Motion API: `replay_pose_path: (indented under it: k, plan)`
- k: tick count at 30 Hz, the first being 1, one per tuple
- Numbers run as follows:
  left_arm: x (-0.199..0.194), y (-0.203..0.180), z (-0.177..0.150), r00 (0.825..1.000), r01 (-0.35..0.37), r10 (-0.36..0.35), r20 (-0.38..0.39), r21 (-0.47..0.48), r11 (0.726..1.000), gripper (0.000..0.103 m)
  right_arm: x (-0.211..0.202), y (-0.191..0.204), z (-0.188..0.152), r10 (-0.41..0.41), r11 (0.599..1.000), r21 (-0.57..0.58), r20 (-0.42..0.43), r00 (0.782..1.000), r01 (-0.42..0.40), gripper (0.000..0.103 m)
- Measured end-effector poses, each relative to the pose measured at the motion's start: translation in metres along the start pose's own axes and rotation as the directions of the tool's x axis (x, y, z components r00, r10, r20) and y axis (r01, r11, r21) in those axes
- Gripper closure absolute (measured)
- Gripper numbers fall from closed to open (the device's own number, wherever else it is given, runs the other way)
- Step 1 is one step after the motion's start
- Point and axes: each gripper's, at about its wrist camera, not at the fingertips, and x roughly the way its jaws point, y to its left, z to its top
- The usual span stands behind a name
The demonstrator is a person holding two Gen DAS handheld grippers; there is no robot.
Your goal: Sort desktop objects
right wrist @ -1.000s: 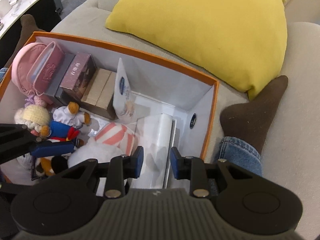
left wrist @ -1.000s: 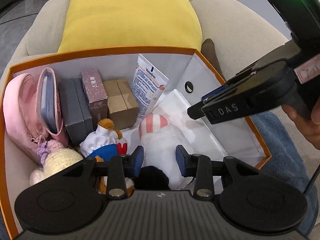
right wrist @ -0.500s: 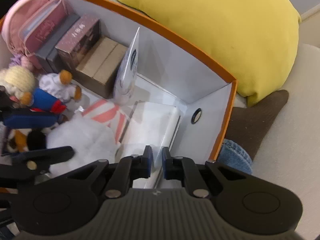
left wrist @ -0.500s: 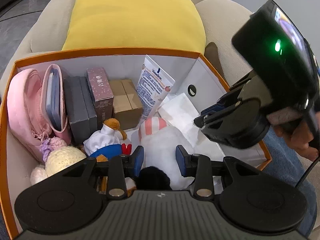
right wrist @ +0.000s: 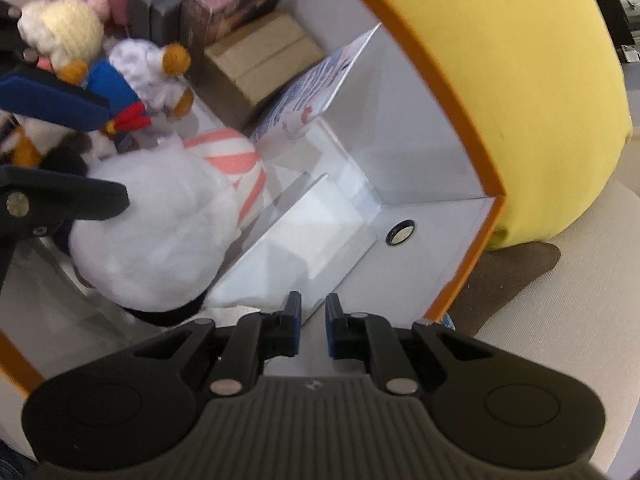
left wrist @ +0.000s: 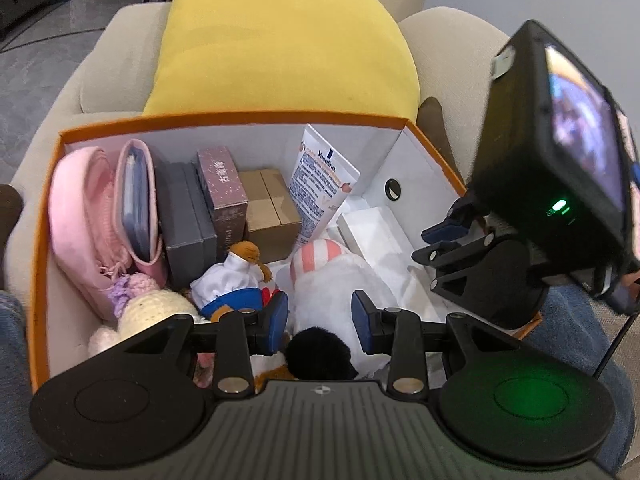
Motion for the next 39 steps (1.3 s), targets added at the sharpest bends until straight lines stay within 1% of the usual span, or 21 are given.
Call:
replay_pose_path:
  k: [6, 8, 10, 13, 15, 16, 17, 19, 20, 22, 23, 25, 26, 27, 29, 30, 32, 34, 35, 37, 39]
  plan:
    - [-0.033, -0.016, -0.004, 0.996, -0.043, 0.04, 0.078, 0.031, 0.999, 0.063, -0.048, -0.002, -0.02, 0.028, 0.996, 0.082, 0.128, 0.991, -0.039, 0.089]
    - [-0.046, -0.021, -0.006, 0.992, -0.07, 0.066, 0.106, 0.041, 0.997, 0.063, -0.065, -0.001, -0.028, 0.04, 0.992, 0.115, 0.173, 0.984, -0.06, 0.08]
    - [-0.057, -0.028, -0.008, 0.986, -0.104, 0.097, 0.135, 0.05, 0.993, 0.063, -0.081, -0.001, -0.039, 0.052, 0.986, 0.143, 0.225, 0.973, -0.086, 0.078]
    - [-0.082, -0.034, -0.012, 0.97, -0.163, 0.15, 0.193, 0.051, 0.985, 0.063, -0.111, 0.009, -0.056, 0.063, 0.974, 0.189, 0.315, 0.947, -0.127, 0.068]
    - [-0.099, -0.038, -0.016, 0.955, -0.196, 0.18, 0.237, 0.042, 0.98, 0.063, -0.127, 0.016, -0.063, 0.07, 0.962, 0.218, 0.387, 0.92, -0.165, 0.065]
    - [-0.105, -0.04, -0.018, 0.948, -0.207, 0.191, 0.256, 0.038, 0.978, 0.063, -0.135, 0.018, -0.068, 0.071, 0.954, 0.236, 0.422, 0.904, -0.185, 0.059]
    - [-0.111, -0.041, -0.021, 0.94, -0.219, 0.202, 0.273, 0.032, 0.975, 0.063, -0.138, 0.02, -0.075, 0.072, 0.944, 0.254, 0.458, 0.886, -0.208, 0.055]
    - [-0.12, -0.044, -0.026, 0.924, -0.243, 0.225, 0.309, 0.023, 0.97, 0.062, -0.141, 0.023, -0.086, 0.064, 0.921, 0.296, 0.525, 0.849, -0.252, 0.053]
    - [-0.123, -0.046, -0.029, 0.916, -0.26, 0.239, 0.323, 0.021, 0.966, 0.06, -0.142, 0.026, -0.092, 0.054, 0.907, 0.32, 0.554, 0.83, -0.273, 0.051]
    - [-0.128, -0.049, -0.035, 0.901, -0.285, 0.262, 0.345, 0.018, 0.958, 0.05, -0.142, 0.029, -0.104, 0.033, 0.877, 0.365, 0.604, 0.796, -0.313, 0.044]
    - [-0.128, -0.05, -0.038, 0.893, -0.298, 0.274, 0.357, 0.012, 0.955, 0.049, -0.142, 0.031, -0.111, 0.016, 0.859, 0.389, 0.628, 0.778, -0.333, 0.038]
    - [-0.127, -0.05, -0.044, 0.882, -0.314, 0.291, 0.37, 0.003, 0.949, 0.04, -0.139, 0.033, -0.123, -0.014, 0.823, 0.429, 0.67, 0.742, -0.372, 0.031]
    - [-0.126, -0.05, -0.047, 0.879, -0.32, 0.297, 0.373, -0.002, 0.947, 0.037, -0.138, 0.035, -0.128, -0.033, 0.807, 0.446, 0.689, 0.724, -0.387, 0.03]
    - [-0.124, -0.049, -0.051, 0.875, -0.324, 0.304, 0.376, -0.011, 0.946, 0.035, -0.134, 0.037, -0.132, -0.061, 0.793, 0.465, 0.702, 0.709, -0.393, 0.029]
    - [-0.12, -0.046, -0.056, 0.869, -0.331, 0.317, 0.379, -0.028, 0.943, 0.031, -0.135, 0.041, -0.142, -0.109, 0.771, 0.496, 0.72, 0.685, -0.399, 0.018]
    - [-0.117, -0.044, -0.059, 0.863, -0.341, 0.331, 0.381, -0.042, 0.939, 0.028, -0.134, 0.043, -0.146, -0.138, 0.755, 0.515, 0.73, 0.669, -0.407, 0.015]
    - [-0.112, -0.041, -0.064, 0.849, -0.368, 0.36, 0.386, -0.058, 0.928, 0.026, -0.127, 0.046, -0.152, -0.19, 0.714, 0.553, 0.743, 0.641, -0.429, 0.008]
    - [-0.106, -0.04, -0.07, 0.828, -0.411, 0.401, 0.392, -0.061, 0.909, 0.024, -0.119, 0.049, -0.153, -0.22, 0.687, 0.582, 0.737, 0.639, -0.435, 0.007]
    - [-0.103, -0.04, -0.073, 0.822, -0.425, 0.413, 0.392, -0.059, 0.903, 0.024, -0.113, 0.05, -0.152, -0.229, 0.676, 0.595, 0.731, 0.643, -0.436, 0.007]
    - [-0.098, -0.04, -0.078, 0.819, -0.437, 0.423, 0.388, -0.056, 0.898, 0.023, -0.102, 0.052, -0.15, -0.228, 0.659, 0.612, 0.717, 0.659, -0.438, 0.007]
    - [-0.092, -0.038, -0.082, 0.825, -0.434, 0.418, 0.382, -0.047, 0.9, 0.023, -0.091, 0.054, -0.145, -0.223, 0.646, 0.622, 0.708, 0.67, -0.442, 0.007]
